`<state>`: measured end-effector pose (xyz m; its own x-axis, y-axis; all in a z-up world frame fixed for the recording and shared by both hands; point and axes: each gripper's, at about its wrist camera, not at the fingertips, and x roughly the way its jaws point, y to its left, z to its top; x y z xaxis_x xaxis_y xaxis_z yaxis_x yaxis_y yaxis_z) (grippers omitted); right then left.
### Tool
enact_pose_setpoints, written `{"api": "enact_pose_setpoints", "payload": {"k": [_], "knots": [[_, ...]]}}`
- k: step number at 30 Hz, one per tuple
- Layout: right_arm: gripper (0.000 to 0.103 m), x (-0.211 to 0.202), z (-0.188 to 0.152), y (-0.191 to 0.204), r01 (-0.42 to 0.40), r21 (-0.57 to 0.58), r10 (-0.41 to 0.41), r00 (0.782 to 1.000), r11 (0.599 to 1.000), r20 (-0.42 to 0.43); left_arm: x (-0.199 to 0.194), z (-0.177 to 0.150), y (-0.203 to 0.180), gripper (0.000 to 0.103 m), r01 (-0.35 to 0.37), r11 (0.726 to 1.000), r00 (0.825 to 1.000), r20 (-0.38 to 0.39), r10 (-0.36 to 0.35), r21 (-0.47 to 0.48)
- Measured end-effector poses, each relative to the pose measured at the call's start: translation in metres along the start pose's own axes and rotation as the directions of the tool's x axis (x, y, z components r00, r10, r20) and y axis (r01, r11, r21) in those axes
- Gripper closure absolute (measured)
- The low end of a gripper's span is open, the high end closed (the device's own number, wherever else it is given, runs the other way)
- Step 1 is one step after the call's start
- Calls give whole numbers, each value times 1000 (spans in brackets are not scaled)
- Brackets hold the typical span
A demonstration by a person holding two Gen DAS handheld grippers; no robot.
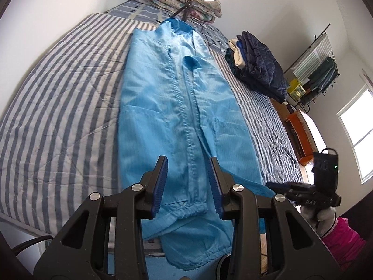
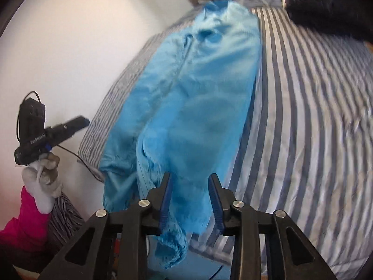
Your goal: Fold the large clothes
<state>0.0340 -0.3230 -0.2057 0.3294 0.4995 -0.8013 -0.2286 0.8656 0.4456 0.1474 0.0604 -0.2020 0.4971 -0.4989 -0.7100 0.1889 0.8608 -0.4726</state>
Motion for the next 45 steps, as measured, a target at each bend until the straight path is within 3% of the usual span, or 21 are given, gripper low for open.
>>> {"api": "enact_pose_setpoints", "payload": {"k": [4,7,10,12,14,16,19,20,21,22,23,24,27,31,34,40,42,45], "knots": [[70,23,-17,23,-86,-47,82,993,995,-82,7,0,-12,68,12,1000,1000,-11,-12,25],[70,37,-31,50,-110,-140,89,984,984,-154,12,-3,-20,68,11,999,1000,-25,-9,51],[70,23,-32,61,-137,-185,115,985,973,-126,13,-7,-21,68,-3,997,999,-37,6,74],[64,4,-27,53,-89,-179,83,996,980,-44,13,-8,-18,68,-10,998,999,-37,13,64],[41,-11,-19,37,35,-136,-27,998,990,61,14,-8,-13,68,-10,999,999,-43,12,45],[40,-11,-9,16,103,-55,-98,992,993,81,17,-8,-10,68,-11,999,999,-50,13,32],[44,7,0,-6,130,9,-130,991,991,24,20,-8,-12,68,-11,999,998,-57,14,44],[52,13,3,-11,137,10,-137,991,990,5,21,-9,-14,68,-11,999,998,-60,14,50],[61,20,4,-15,141,15,-140,990,990,-16,22,-9,-14,68,-9,998,998,-61,12,54],[87,27,4,-21,119,28,-118,992,992,-44,23,-10,-15,68,-11,998,998,-64,15,57],[98,29,-5,-28,110,46,-107,992,993,-63,23,-11,-15,68,-14,998,998,-66,18,60],[100,26,-6,-34,123,68,-119,991,990,-62,23,-11,-14,68,-15,998,998,-67,19,60],[100,14,-14,-44,128,72,-125,991,989,-53,23,-13,-13,68,-11,998,997,-76,16,57],[74,9,-12,-29,105,6,-104,993,994,-60,25,-12,-15,68,-6,998,997,-76,10,59],[74,-3,0,-19,177,-48,-176,984,983,25,26,-11,-19,68,-9,997,997,-70,14,74],[74,1,43,-4,197,-140,-173,970,970,168,37,-16,-18,68,-43,995,995,-82,50,86],[74,14,53,-4,197,-147,-173,971,969,166,41,-21,-15,68,-50,996,994,-92,57,76],[75,38,65,-13,220,-135,-210,974,966,85,50,-33,-21,68,-51,992,989,-130,65,114]]}}
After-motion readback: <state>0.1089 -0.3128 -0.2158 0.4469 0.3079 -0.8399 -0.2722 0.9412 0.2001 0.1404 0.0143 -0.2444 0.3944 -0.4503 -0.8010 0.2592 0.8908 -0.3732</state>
